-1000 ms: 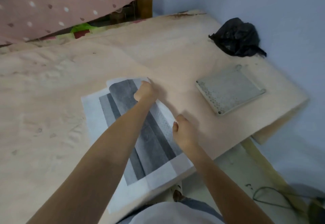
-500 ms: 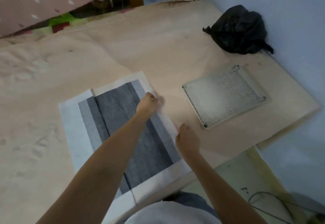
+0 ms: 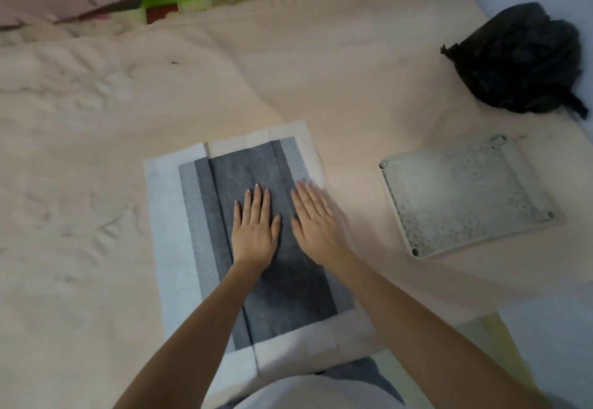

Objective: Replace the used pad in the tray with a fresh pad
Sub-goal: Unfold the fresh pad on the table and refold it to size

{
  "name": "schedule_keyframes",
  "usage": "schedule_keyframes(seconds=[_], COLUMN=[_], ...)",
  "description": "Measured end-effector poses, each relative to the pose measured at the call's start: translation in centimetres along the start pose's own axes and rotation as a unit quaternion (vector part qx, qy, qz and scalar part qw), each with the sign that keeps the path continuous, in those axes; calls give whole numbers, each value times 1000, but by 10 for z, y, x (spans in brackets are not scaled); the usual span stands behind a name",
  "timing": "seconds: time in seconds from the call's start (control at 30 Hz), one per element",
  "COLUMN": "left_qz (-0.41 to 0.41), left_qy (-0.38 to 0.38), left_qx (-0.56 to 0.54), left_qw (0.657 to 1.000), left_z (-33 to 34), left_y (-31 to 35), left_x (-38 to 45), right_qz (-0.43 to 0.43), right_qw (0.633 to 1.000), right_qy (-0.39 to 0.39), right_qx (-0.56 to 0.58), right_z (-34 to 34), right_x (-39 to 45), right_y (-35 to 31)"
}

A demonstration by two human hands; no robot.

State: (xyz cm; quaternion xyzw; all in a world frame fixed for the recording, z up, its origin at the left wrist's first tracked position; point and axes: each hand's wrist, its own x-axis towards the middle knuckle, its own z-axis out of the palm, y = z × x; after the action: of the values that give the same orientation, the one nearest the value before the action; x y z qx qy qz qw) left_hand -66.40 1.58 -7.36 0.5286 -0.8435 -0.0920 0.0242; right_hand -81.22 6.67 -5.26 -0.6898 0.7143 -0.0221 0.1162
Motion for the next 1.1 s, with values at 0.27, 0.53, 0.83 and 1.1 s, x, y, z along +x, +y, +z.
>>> schedule_keyframes(seconds=[0.27, 0.53, 0.83, 1.1], left_qz=[33, -9, -289, -394], left_qy=[-11, 82, 91, -15], left_qx=[-4, -113, -119, -148], left_qw=[999, 990, 945, 907], left_z=[3, -31, -62, -72], left_y=[-8, -16, -89, -101], left_x=[0, -10, -56, -65], right_qz=[4, 26, -129, -95], right_qw=[1000, 1000, 986, 985], right_qy=[-1, 16, -46, -125], right_qx=[-2, 7, 98, 70], right_z=[15, -2, -23, -9], right_x=[-8, -9, -37, -49], right_y=[4, -8, -144, -195])
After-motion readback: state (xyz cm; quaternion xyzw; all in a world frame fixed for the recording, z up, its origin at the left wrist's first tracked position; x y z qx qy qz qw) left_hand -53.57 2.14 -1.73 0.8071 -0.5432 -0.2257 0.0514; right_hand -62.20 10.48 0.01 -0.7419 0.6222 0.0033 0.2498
